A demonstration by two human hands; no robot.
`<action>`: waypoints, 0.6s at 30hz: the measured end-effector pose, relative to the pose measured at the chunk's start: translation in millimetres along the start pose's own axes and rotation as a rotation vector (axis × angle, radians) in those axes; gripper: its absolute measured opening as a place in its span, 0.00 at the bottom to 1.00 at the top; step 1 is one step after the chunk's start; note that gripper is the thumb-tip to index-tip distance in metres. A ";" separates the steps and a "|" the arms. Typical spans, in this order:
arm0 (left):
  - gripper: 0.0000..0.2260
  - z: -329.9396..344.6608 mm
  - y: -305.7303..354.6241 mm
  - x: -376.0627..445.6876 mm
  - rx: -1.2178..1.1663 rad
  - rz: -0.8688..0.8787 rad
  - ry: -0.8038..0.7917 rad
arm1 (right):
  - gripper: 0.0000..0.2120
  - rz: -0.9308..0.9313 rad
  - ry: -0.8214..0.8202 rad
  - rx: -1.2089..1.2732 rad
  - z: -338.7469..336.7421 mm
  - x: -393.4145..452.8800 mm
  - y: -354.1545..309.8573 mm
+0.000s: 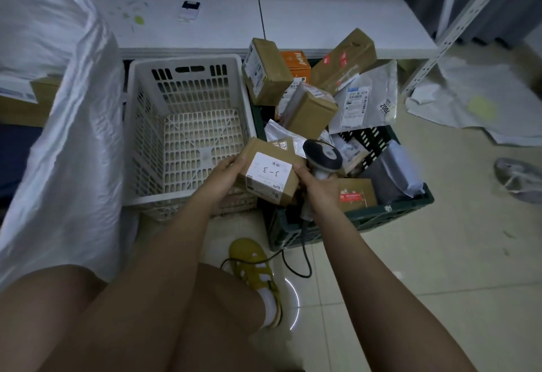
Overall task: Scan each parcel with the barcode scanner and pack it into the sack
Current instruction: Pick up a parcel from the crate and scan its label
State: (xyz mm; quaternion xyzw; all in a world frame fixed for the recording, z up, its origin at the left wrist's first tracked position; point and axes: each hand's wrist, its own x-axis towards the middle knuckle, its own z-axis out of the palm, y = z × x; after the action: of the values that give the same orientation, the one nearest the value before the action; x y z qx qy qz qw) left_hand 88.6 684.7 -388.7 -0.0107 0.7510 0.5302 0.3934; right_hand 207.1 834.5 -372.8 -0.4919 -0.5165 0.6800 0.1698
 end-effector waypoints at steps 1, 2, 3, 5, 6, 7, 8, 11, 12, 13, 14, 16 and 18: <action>0.25 -1.7 0.1 -2.6 -0.042 -0.010 -0.058 | 0.26 -0.009 0.006 -0.016 1.1 0.3 -0.2; 0.24 -2.2 1.0 -5.5 -0.069 -0.009 -0.108 | 0.27 -0.014 0.011 -0.036 1.3 2.8 0.4; 0.23 -1.9 2.2 -8.9 -0.062 0.008 -0.125 | 0.27 -0.012 0.017 -0.057 1.1 4.6 1.0; 0.23 -0.2 5.8 -14.3 -0.031 0.088 -0.047 | 0.25 -0.009 0.001 -0.114 -0.8 6.1 2.0; 0.23 0.1 8.7 -16.4 -0.012 0.137 0.022 | 0.24 -0.019 -0.005 -0.155 -1.8 4.7 2.0; 0.22 -0.3 12.6 -18.6 0.011 0.194 0.085 | 0.24 -0.056 -0.001 -0.191 -2.9 3.9 2.6; 0.22 -1.5 16.8 -19.6 0.058 0.250 0.135 | 0.24 -0.108 0.012 -0.206 -4.5 3.8 3.1; 0.27 -0.4 30.4 -29.2 0.295 0.380 0.159 | 0.20 -0.228 -0.017 -0.164 -7.5 -3.9 -7.2; 0.28 3.0 34.7 -35.2 0.362 0.399 0.149 | 0.19 -0.239 -0.059 -0.141 -7.5 -5.7 -11.0; 0.30 7.5 36.7 -38.6 0.404 0.411 0.144 | 0.19 -0.238 -0.099 -0.124 -7.3 -7.4 -13.9; 0.34 12.6 37.3 -41.6 0.419 0.425 0.148 | 0.19 -0.238 -0.130 -0.111 -6.7 -9.7 -16.6; 0.42 18.7 35.6 -41.6 0.366 0.465 0.155 | 0.19 -0.216 -0.159 -0.105 -4.6 -10.0 -17.2; 0.43 19.8 33.8 -36.4 0.165 0.468 0.137 | 0.21 -0.181 -0.153 -0.093 -2.1 -8.2 -12.8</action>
State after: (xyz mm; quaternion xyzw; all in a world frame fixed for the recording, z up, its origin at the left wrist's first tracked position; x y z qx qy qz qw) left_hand 110.6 700.8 -342.7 0.1593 0.7987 0.5418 0.2077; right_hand 209.1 834.8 -357.5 -0.3973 -0.6010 0.6729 0.1676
